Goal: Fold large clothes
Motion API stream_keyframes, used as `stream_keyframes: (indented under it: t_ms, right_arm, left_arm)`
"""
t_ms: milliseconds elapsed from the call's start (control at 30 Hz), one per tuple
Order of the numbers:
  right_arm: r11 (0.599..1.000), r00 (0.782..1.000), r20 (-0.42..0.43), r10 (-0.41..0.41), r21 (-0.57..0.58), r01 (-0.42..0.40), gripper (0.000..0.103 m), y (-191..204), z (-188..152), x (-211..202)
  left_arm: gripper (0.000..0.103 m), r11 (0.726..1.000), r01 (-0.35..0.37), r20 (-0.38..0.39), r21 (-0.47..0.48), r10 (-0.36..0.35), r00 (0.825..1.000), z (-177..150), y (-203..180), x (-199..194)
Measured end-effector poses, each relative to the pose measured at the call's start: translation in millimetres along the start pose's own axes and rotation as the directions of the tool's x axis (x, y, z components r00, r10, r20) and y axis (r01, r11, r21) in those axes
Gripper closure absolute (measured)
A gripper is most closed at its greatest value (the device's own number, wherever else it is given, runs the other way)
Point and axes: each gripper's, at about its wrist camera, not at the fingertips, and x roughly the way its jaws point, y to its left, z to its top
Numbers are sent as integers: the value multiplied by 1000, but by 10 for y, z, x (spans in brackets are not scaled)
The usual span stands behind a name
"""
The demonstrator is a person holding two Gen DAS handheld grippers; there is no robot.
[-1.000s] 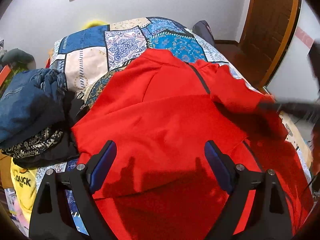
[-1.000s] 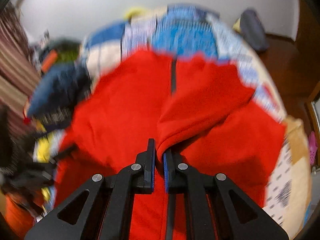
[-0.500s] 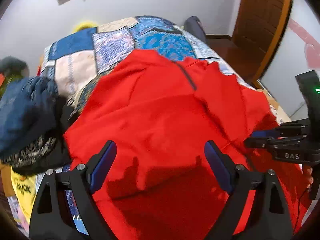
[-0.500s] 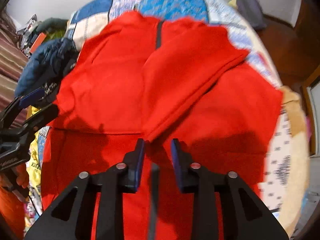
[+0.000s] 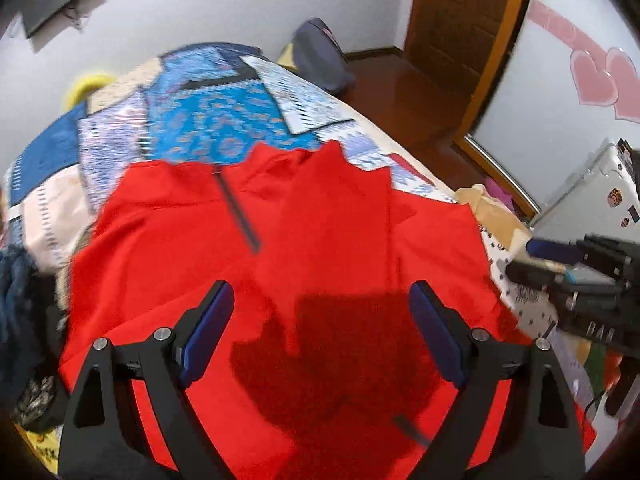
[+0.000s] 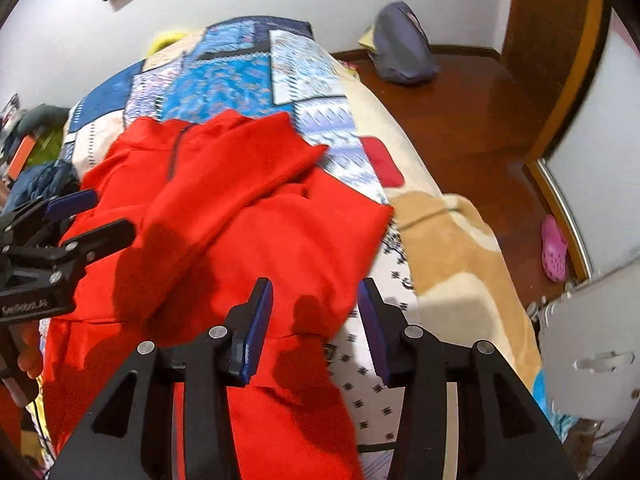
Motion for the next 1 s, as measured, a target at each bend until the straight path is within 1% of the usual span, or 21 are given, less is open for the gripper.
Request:
stream_keyframes:
  t_ms: [33,67,100,167,233,267,300,333,400,433,467,567,633,700,833,933,967,1000]
  right_arm:
    - [1000,1000,-12,-5,8,5,63,-23,-5,58]
    - [1000,1000,-23,-7,14,7,63,-38,-10,110]
    - [1000,1000,-31,-5,17,6,63,-45,-7,143]
    - [1000,999,-49,1,27,0,63,-80,-38,242]
    - [999,998,-67,14,35,-12,63,-111,-78,330]
    - [999,997,-74,18,37,-16,63,-115,-107,345]
    - [999,997,-80,21,37,-18,63,-123,-120,375]
    - [999,996,-86,23,38,-20,63,-122,-142,406]
    - [999,995,-93,24,41,-20,62,-122,-177,459]
    - [999,996,-85,17,32,-15,60,-103,-197,487]
    - [1000,997,-75,14,19,-13,56,-91,-211,488]
    - [999,998,-53,-15,-36,13,51,-6,-255,483]
    - [996,998,-40,-48,-81,44,48,65,-277,496]
    - [994,997,-35,-62,-95,58,46,93,-291,500]
    - [994,997,-37,-64,-92,60,46,72,-291,499]
    - [994,997,-43,-64,-95,60,46,53,-277,505]
    - [994,997,-44,-66,-95,62,46,58,-282,508]
    - [993,997,-44,-68,-95,64,46,69,-288,511]
  left_arm:
    - [13,1000,18,-21,-1,-18,1000,71,-60,124]
    - [16,1000,30,-34,-5,-30,999,114,-97,217]
    - [19,999,39,-43,-8,-39,998,149,-125,287]
    - [24,998,69,-81,-7,-69,994,227,-209,492]
    - [30,997,73,-102,-10,-73,992,255,-242,631]
    - [37,998,68,-117,-10,-69,991,263,-257,721]
    - [46,998,55,-132,-11,-56,990,263,-261,812]
    - [52,999,44,-143,-12,-45,989,257,-260,879]
    - [74,999,26,-165,-23,-29,986,228,-207,1007]
    - [81,999,13,-168,-37,-19,986,206,-161,1058]
    - [92,999,6,-166,-50,-15,986,183,-117,1077]
    - [98,994,23,-139,-111,-39,990,151,31,1023]
    - [99,992,17,-120,-129,-33,992,149,108,931]
    - [99,990,6,-85,-139,-18,996,163,180,765]
    - [99,987,11,30,-163,-7,1000,197,393,196]
    - [100,985,-5,99,-171,22,995,140,552,-205]
    - [99,984,-14,125,-179,37,991,69,644,-401]
    - [99,982,-19,137,-186,45,990,32,696,-492]
